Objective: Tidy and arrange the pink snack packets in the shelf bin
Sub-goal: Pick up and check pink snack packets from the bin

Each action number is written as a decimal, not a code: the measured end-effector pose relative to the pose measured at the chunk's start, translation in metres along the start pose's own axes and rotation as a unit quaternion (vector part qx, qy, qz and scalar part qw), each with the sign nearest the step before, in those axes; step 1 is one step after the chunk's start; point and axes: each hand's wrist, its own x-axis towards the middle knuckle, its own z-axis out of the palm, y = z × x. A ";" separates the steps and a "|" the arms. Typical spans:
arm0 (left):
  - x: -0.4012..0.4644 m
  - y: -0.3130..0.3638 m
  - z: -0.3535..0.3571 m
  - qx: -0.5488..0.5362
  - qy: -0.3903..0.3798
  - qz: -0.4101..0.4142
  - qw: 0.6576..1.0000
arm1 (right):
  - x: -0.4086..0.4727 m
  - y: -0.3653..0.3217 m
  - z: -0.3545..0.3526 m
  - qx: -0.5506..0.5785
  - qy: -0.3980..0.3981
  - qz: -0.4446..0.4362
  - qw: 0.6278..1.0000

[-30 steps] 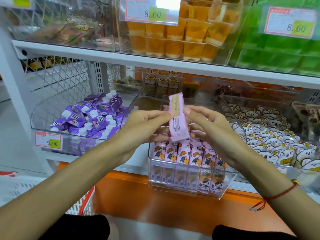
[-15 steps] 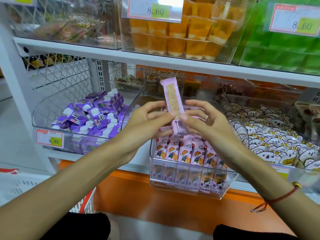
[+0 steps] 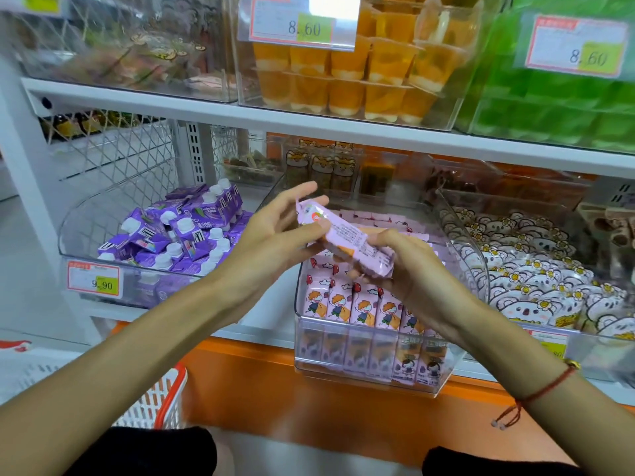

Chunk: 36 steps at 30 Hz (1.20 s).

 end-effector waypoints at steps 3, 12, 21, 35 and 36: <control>-0.003 -0.001 0.003 0.030 0.049 0.043 0.997 | -0.002 0.001 -0.002 -0.058 0.013 -0.035 0.998; -0.010 0.001 0.018 0.236 0.093 0.182 0.950 | -0.005 0.010 0.001 -0.422 0.096 -0.208 0.877; -0.008 -0.019 -0.001 0.309 0.101 0.126 0.937 | 0.026 -0.001 -0.014 -0.387 0.176 -0.225 0.877; -0.003 -0.036 -0.013 0.251 0.048 -0.034 0.966 | 0.159 0.019 -0.015 -0.344 0.113 -0.031 0.932; -0.003 -0.036 -0.013 0.250 0.050 -0.033 0.966 | 0.161 0.020 -0.016 -0.354 0.119 -0.050 0.926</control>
